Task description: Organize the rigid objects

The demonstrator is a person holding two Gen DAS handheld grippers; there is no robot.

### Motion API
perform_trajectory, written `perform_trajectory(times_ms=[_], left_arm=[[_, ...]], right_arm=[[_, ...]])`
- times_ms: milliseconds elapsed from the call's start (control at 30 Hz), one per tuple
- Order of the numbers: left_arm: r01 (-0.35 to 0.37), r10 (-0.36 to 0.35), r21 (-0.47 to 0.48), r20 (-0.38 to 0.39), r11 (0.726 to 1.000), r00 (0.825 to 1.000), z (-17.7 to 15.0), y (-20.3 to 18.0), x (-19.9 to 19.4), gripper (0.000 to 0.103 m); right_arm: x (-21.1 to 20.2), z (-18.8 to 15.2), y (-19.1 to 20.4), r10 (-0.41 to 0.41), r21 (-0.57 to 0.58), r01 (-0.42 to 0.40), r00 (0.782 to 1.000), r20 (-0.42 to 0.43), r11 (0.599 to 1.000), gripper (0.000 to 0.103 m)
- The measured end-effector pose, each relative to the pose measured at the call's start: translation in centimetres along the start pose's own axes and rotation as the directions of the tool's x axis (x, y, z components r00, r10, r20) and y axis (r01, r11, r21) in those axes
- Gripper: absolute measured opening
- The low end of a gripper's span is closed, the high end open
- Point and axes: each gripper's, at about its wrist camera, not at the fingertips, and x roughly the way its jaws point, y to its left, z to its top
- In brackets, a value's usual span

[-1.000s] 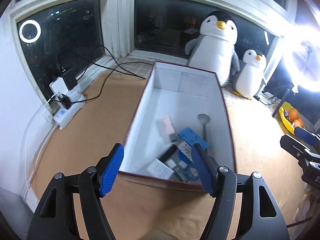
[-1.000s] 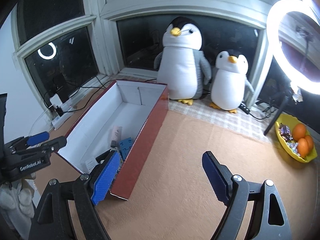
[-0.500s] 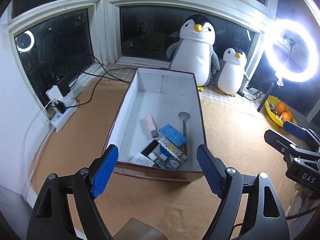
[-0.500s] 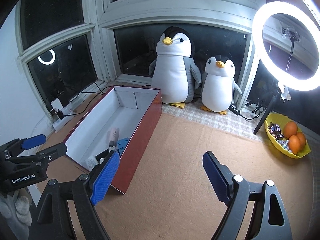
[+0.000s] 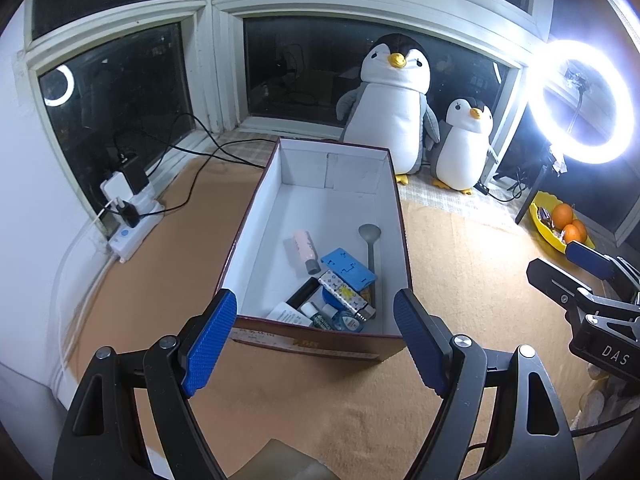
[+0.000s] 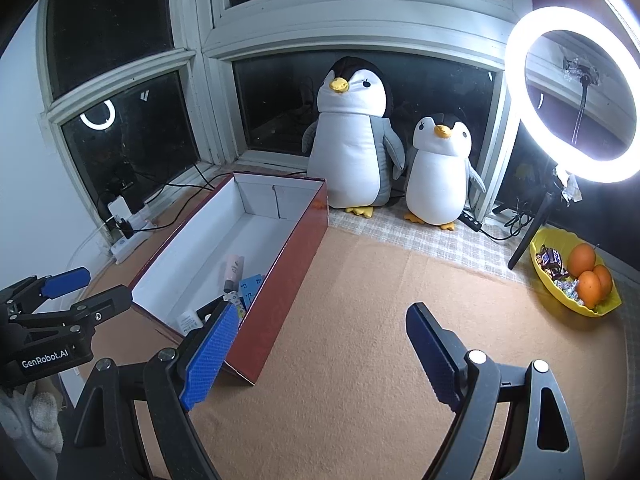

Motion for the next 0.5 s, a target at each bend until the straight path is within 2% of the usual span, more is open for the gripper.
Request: perform_trajectory(times_ms=[500], left_arm=[[0.005,-0.005,0.003,0.005,1.0,1.0,0.24,-0.13,0.17,0.081]], right_arm=[[0.05,-0.33,-0.33,-0.007,0.002,0.007,1.0,-0.008,1.0,0.083]])
